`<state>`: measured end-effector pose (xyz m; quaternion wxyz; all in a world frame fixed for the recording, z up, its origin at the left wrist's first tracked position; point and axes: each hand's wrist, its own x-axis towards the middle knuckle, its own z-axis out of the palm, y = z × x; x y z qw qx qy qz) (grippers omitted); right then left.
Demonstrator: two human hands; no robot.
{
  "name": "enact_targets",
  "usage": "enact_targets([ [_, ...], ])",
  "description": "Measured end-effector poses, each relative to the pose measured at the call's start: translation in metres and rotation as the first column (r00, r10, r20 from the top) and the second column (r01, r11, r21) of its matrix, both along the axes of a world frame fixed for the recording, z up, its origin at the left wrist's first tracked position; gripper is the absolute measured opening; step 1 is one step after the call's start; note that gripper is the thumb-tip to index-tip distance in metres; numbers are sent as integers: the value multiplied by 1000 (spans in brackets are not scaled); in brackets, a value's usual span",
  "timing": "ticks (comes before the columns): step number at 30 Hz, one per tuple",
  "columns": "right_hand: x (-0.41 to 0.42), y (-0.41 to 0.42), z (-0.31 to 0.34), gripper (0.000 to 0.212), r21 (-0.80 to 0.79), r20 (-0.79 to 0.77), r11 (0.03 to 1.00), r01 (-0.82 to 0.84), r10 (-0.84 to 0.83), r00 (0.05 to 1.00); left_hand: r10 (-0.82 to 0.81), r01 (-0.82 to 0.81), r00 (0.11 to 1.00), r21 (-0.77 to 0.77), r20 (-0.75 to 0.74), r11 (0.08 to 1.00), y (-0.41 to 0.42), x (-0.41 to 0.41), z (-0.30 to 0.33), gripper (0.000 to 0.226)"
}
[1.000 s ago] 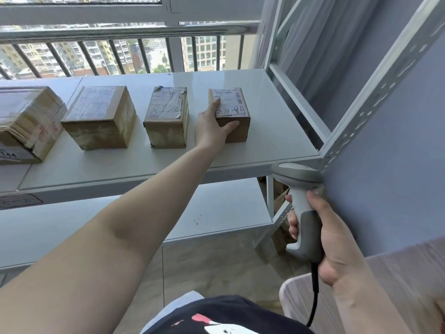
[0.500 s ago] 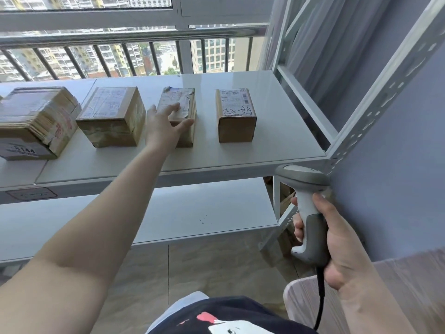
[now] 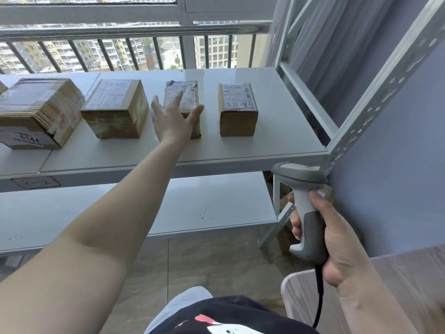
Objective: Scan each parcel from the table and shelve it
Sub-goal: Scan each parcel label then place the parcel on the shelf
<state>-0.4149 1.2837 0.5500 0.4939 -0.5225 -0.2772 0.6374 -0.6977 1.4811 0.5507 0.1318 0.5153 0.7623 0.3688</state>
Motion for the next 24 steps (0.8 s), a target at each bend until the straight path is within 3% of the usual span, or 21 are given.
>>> enact_targets([
  [5,-2,-15,0,45,-28,-9,999,44,-44,999,-116,140,988,295,-98,945,-33,32,3,61],
  [9,-6,-42,1,45,-88,3,989,121,-121,993,-376,339,926,359,39,870,-88,87,-24,47],
  [11,-10,-61,2,45,-117,-5,976,181,-183,983,-493,438,849,267,191,858,-120,113,-45,42],
  [14,-16,-98,0,48,-174,-31,934,311,-321,947,-553,618,736,-55,390,784,-163,141,-80,45],
  [18,-21,-151,-11,56,-217,39,878,427,-429,903,-602,784,618,-454,506,423,-207,164,-130,64],
  [20,-21,-178,-15,58,-259,77,841,475,-472,878,-641,814,556,-502,530,292,-227,175,-146,72],
  [24,-13,-228,-14,61,-294,131,755,587,-576,807,-673,842,493,-495,551,212,-259,210,-156,78],
])
